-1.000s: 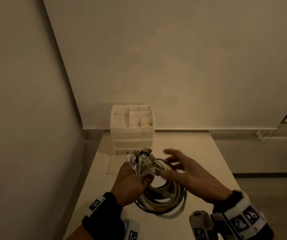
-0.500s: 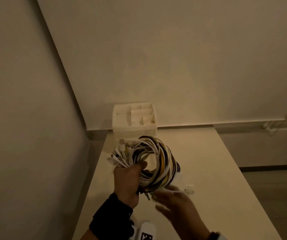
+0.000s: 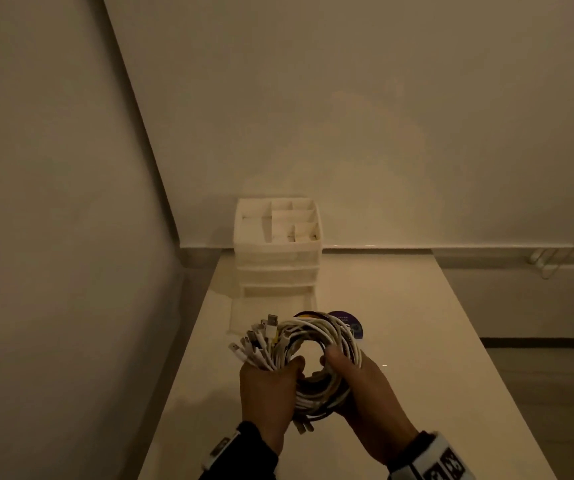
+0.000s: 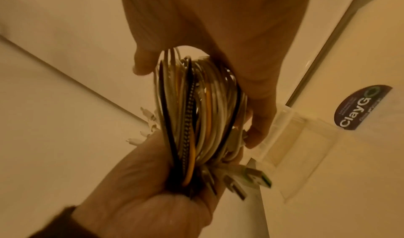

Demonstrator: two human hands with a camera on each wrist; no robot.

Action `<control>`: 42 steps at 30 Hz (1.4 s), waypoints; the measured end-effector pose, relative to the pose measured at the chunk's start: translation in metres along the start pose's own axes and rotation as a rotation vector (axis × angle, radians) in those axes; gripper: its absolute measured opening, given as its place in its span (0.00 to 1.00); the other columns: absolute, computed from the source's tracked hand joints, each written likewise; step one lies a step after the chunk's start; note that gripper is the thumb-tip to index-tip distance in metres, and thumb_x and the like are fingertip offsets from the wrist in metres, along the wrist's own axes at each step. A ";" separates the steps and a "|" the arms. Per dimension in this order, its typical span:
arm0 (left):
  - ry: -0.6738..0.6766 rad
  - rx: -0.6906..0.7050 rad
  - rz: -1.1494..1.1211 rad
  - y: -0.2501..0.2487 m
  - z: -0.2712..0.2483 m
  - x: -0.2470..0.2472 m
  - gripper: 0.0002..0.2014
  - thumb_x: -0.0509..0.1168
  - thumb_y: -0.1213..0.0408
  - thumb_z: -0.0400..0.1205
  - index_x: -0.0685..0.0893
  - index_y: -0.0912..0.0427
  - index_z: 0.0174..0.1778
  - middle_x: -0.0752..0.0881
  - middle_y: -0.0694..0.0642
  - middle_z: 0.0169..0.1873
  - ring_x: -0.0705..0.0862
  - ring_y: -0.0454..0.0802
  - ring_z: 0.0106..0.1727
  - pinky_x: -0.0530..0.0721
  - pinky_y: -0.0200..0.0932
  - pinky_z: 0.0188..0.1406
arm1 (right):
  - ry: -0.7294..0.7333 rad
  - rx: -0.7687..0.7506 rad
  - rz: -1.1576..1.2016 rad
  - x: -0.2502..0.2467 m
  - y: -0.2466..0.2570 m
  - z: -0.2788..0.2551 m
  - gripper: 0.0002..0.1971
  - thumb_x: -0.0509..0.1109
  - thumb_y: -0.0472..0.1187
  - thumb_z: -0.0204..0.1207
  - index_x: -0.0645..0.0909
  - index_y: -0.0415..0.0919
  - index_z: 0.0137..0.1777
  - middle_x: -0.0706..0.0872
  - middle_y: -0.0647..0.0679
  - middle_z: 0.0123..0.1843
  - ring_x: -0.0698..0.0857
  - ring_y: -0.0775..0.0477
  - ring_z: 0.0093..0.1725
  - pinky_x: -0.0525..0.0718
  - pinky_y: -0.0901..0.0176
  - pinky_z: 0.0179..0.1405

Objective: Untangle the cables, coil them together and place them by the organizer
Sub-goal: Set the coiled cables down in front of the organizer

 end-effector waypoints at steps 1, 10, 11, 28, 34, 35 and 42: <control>0.011 -0.004 -0.001 0.003 0.000 -0.002 0.08 0.75 0.75 0.71 0.89 0.61 0.43 0.91 0.57 0.32 0.91 0.56 0.34 0.89 0.49 0.34 | -0.009 0.019 -0.002 0.000 -0.004 0.001 0.21 0.73 0.50 0.71 0.81 0.41 0.62 0.91 0.38 0.44 0.91 0.35 0.45 0.89 0.47 0.45; 0.462 -0.227 -0.064 0.006 0.012 -0.030 0.25 0.79 0.62 0.66 0.87 0.62 0.60 0.89 0.65 0.50 0.88 0.63 0.52 0.84 0.62 0.59 | -0.069 0.282 0.095 -0.001 -0.041 0.006 0.09 0.65 0.39 0.79 0.78 0.31 0.47 0.80 0.37 0.33 0.79 0.39 0.33 0.78 0.50 0.36; 0.494 -0.314 -0.064 0.010 0.012 -0.037 0.27 0.80 0.62 0.63 0.87 0.65 0.59 0.88 0.70 0.51 0.87 0.68 0.53 0.84 0.65 0.58 | -0.064 0.296 0.094 -0.001 -0.045 0.007 0.08 0.65 0.39 0.80 0.78 0.31 0.46 0.80 0.36 0.34 0.78 0.38 0.34 0.78 0.49 0.37; 0.501 -0.350 -0.014 0.016 0.083 -0.054 0.13 0.76 0.64 0.69 0.92 0.61 0.49 0.88 0.62 0.41 0.87 0.58 0.41 0.85 0.53 0.41 | 0.064 0.439 0.045 0.004 -0.059 0.073 0.22 0.73 0.38 0.74 0.80 0.26 0.64 0.86 0.35 0.50 0.83 0.35 0.51 0.86 0.42 0.49; 0.503 -0.313 -0.012 -0.005 0.173 -0.010 0.07 0.67 0.72 0.78 0.92 0.64 0.41 0.86 0.64 0.44 0.86 0.59 0.42 0.84 0.54 0.43 | 0.106 0.381 0.008 0.003 -0.027 0.160 0.15 0.71 0.36 0.77 0.82 0.39 0.63 0.88 0.42 0.56 0.84 0.39 0.58 0.84 0.43 0.54; 0.503 -0.310 -0.017 -0.005 0.186 -0.002 0.09 0.65 0.73 0.80 0.92 0.62 0.42 0.87 0.64 0.44 0.86 0.58 0.43 0.84 0.54 0.43 | 0.109 0.367 -0.005 0.000 -0.025 0.176 0.15 0.71 0.35 0.77 0.83 0.40 0.63 0.88 0.42 0.57 0.84 0.39 0.58 0.84 0.45 0.53; 0.505 -0.270 -0.053 0.033 0.267 0.033 0.17 0.66 0.79 0.78 0.88 0.59 0.58 0.85 0.67 0.61 0.82 0.66 0.62 0.83 0.59 0.49 | 0.055 0.343 0.009 -0.019 -0.052 0.274 0.20 0.70 0.24 0.75 0.82 0.41 0.65 0.88 0.38 0.59 0.85 0.36 0.58 0.86 0.46 0.47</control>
Point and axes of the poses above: each hand's wrist, its own z-axis towards the middle knuckle, its own x-axis out of the palm, y = z × x, the point moved 6 cm from there along z, towards the middle knuckle
